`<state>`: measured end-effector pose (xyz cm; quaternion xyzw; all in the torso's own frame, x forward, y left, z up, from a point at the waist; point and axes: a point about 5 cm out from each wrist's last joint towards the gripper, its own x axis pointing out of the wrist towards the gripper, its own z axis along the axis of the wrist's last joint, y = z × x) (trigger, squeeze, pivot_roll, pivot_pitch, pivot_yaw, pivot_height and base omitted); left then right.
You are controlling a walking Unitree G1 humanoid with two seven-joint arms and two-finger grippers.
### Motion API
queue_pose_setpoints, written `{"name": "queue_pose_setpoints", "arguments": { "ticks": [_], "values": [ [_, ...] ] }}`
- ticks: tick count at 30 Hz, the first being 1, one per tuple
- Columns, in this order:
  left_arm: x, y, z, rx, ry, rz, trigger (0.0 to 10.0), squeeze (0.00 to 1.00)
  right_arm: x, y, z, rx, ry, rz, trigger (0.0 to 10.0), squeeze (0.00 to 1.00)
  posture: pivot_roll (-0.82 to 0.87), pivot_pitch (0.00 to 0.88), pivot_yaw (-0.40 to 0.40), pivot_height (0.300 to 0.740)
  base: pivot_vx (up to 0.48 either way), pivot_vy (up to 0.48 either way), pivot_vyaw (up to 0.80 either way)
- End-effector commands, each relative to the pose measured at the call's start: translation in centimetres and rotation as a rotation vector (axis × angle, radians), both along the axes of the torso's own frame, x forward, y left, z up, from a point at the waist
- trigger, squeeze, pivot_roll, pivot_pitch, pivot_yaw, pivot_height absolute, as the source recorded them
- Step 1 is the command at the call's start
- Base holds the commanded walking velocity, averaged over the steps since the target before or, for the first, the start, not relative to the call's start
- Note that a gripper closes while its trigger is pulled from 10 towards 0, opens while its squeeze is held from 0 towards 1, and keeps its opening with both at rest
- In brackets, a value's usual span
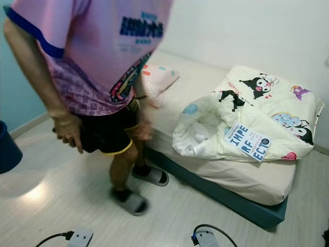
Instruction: Clean up the room
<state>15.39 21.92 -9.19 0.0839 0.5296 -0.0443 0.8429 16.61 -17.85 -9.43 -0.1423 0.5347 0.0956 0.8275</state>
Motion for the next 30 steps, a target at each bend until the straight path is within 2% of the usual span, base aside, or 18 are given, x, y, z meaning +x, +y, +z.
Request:
{"name": "queue_pose_setpoints", "arguments": {
  "ticks": [1, 30],
  "values": [
    [-0.44, -0.19, -0.21, -0.001, 0.02, -0.014, 10.0, 0.0, -0.57, -0.13, -0.23, -0.011, 0.026, 0.012, 10.0, 0.0, -0.01, 0.084, -0.054, 0.74, 0.0, 0.0, 0.0],
    [-0.49, -0.21, -0.24, 0.0, 0.025, -0.021, 10.0, 0.0, -0.61, -0.22, -0.24, -0.021, 0.031, 0.025, 10.0, 0.0, -0.01, 0.092, -0.051, 0.74, 0.0, 0.0, 0.0]
  ]
}}
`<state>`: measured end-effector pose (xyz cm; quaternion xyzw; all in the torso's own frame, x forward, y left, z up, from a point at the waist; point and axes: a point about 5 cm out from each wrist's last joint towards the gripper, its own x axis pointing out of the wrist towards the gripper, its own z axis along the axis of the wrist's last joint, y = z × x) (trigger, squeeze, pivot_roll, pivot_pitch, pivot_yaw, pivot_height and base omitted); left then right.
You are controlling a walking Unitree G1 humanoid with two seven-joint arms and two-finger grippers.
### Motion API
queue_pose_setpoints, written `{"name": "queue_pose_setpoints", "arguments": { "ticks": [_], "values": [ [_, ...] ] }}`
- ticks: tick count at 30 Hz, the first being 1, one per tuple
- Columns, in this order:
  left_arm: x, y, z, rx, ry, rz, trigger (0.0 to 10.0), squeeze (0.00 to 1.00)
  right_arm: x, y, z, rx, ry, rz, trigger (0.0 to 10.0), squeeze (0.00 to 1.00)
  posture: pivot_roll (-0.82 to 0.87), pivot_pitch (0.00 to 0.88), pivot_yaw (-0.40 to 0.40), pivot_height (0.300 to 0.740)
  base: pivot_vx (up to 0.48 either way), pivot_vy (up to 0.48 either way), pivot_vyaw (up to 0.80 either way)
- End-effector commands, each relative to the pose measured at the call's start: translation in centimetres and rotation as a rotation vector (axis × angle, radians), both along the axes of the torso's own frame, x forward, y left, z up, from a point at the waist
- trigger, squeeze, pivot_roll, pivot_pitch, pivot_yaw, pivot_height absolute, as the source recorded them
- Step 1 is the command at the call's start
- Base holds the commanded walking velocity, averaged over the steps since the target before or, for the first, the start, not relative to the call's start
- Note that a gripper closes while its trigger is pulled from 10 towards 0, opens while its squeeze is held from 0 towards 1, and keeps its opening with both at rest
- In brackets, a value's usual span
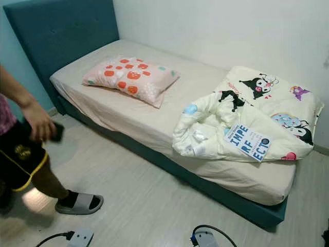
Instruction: Clean up the room
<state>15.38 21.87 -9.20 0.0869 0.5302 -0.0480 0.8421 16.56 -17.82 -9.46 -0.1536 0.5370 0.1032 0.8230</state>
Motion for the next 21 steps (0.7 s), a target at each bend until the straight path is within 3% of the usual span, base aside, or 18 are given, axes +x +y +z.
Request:
{"name": "queue_pose_setpoints", "arguments": {
  "ticks": [1, 21],
  "values": [
    [-0.48, -0.16, -0.22, -0.001, 0.022, -0.011, 10.0, 0.0, -0.54, -0.25, -0.2, -0.01, 0.022, 0.001, 10.0, 0.0, -0.01, 0.092, -0.051, 0.74, 0.0, 0.0, 0.0],
    [-0.55, -0.12, -0.24, -0.001, 0.024, -0.012, 10.0, 0.0, -0.61, -0.24, -0.23, -0.01, 0.024, 0.0, 10.0, 0.0, -0.01, 0.094, -0.049, 0.74, 0.0, 0.0, 0.0]
  ]
}}
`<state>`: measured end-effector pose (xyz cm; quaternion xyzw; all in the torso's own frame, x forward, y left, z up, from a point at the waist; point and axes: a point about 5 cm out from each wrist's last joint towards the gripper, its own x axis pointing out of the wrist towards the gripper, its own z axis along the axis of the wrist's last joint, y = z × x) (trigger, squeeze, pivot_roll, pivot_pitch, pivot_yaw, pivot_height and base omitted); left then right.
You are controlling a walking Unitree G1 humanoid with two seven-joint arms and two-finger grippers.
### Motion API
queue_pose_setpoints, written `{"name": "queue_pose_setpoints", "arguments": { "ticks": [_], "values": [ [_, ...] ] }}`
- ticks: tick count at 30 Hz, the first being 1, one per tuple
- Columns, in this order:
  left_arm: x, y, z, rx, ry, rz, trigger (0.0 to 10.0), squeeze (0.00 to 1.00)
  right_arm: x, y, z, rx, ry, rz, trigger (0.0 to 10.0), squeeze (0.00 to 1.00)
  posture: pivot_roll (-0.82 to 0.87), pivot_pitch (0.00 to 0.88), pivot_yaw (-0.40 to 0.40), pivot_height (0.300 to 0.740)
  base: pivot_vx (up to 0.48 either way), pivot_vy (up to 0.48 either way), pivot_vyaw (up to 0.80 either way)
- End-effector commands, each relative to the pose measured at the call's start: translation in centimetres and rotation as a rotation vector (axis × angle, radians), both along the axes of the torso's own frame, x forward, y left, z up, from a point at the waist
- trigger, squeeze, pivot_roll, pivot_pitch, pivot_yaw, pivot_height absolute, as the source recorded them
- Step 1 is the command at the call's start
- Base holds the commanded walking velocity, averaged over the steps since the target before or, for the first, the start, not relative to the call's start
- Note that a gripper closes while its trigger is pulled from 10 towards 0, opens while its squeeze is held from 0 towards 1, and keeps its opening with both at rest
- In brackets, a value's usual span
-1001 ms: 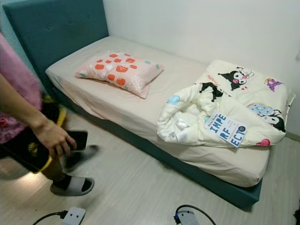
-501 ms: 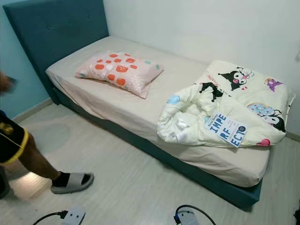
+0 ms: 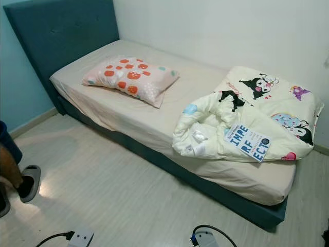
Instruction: Clean up the room
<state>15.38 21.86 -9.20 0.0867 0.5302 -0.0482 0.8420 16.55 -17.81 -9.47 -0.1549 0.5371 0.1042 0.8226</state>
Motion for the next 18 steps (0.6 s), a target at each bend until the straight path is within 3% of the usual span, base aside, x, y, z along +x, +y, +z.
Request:
{"name": "queue_pose_setpoints", "arguments": {
  "ticks": [1, 18],
  "values": [
    [-0.55, -0.12, -0.24, -0.001, 0.024, -0.012, 10.0, 0.0, -0.61, -0.25, -0.23, -0.009, 0.024, -0.003, 10.0, 0.0, -0.01, 0.094, -0.049, 0.74, 0.0, 0.0, 0.0],
    [-0.56, -0.15, -0.26, -0.002, 0.024, -0.01, 10.0, 0.0, -0.6, -0.28, -0.22, -0.01, 0.021, -0.004, 10.0, 0.0, -0.01, 0.093, -0.049, 0.74, 0.0, 0.0, 0.0]
  ]
}}
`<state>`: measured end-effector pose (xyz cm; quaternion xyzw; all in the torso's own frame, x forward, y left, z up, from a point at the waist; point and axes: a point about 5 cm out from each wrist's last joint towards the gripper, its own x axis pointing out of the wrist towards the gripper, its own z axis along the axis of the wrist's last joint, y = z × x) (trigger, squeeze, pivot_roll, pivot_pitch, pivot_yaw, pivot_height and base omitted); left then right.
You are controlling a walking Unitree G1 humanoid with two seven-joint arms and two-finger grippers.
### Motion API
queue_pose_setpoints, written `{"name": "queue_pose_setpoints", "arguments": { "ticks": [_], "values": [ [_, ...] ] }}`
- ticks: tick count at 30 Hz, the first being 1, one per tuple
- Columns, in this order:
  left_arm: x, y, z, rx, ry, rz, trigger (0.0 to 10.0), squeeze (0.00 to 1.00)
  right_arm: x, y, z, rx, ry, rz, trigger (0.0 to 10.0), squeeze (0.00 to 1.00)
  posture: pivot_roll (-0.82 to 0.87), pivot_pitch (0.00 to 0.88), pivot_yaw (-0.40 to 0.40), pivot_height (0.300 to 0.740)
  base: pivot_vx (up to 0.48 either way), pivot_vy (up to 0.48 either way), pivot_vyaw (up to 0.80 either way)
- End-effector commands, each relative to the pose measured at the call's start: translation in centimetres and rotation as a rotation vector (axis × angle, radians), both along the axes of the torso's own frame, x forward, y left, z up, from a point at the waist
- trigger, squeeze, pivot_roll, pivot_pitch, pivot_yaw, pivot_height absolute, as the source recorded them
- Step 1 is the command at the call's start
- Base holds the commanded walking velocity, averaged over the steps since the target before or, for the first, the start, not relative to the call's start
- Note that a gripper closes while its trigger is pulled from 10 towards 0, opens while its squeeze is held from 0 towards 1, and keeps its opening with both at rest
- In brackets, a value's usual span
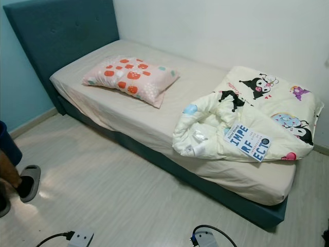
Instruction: Clean up the room
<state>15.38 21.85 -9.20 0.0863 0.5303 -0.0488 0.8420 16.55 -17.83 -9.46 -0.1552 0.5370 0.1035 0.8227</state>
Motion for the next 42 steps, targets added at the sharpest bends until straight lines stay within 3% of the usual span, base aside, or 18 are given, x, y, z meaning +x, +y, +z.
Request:
{"name": "queue_pose_setpoints", "arguments": {
  "ticks": [1, 6, 42],
  "values": [
    [-0.55, -0.15, -0.25, -0.001, 0.023, -0.009, 10.0, 0.0, -0.59, -0.27, -0.22, -0.009, 0.021, -0.003, 10.0, 0.0, -0.01, 0.093, -0.05, 0.74, 0.0, 0.0, 0.0],
    [-0.54, -0.16, -0.25, -0.002, 0.023, -0.008, 10.0, 0.0, -0.63, -0.31, -0.24, -0.012, 0.025, -0.01, 10.0, 0.0, -0.01, 0.093, -0.051, 0.74, 0.0, 0.0, 0.0],
    [-0.42, -0.06, -0.17, 0.017, -0.004, -0.003, 10.0, 0.0, -0.64, -0.49, -0.23, -0.05, 0.023, -0.001, 10.0, 0.0, -0.02, 0.092, -0.049, 0.74, 0.0, 0.0, -0.71]
  ]
}}
